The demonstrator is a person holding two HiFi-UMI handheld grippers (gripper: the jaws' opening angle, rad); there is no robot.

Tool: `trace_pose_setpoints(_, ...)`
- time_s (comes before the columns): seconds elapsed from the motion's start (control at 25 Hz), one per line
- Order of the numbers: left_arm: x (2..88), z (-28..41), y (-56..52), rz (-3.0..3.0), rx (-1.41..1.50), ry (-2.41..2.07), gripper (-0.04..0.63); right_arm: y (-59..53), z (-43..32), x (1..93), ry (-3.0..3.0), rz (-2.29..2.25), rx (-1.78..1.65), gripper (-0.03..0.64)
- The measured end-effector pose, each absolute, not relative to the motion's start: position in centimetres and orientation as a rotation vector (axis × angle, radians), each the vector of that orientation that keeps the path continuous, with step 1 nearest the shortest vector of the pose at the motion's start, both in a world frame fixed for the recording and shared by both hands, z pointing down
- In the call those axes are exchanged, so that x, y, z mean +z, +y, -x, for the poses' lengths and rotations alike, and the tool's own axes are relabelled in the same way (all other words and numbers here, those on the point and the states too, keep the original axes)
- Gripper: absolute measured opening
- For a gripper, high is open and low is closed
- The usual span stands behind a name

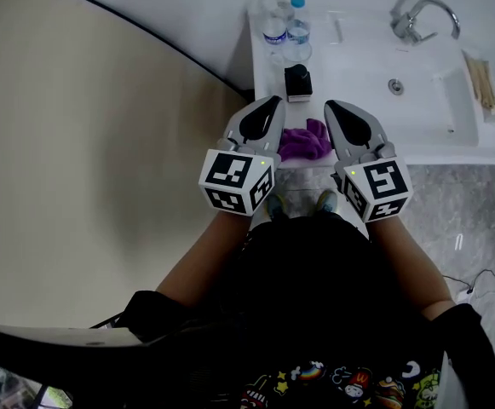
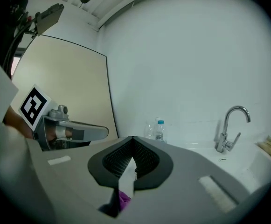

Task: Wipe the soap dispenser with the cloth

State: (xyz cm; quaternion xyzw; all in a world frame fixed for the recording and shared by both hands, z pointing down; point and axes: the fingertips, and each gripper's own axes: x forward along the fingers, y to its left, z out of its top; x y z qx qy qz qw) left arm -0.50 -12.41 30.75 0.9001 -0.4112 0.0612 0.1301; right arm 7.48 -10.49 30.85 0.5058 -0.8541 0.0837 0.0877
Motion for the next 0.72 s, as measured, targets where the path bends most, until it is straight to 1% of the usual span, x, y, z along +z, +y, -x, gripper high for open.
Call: trace_pose_setpoints(0.72,29.6,1.5,-11.6,-2.65,0.12,-1.158,0.008,-9.4,-6.3,30.6,-2.495,-1.54,0.27,0.023)
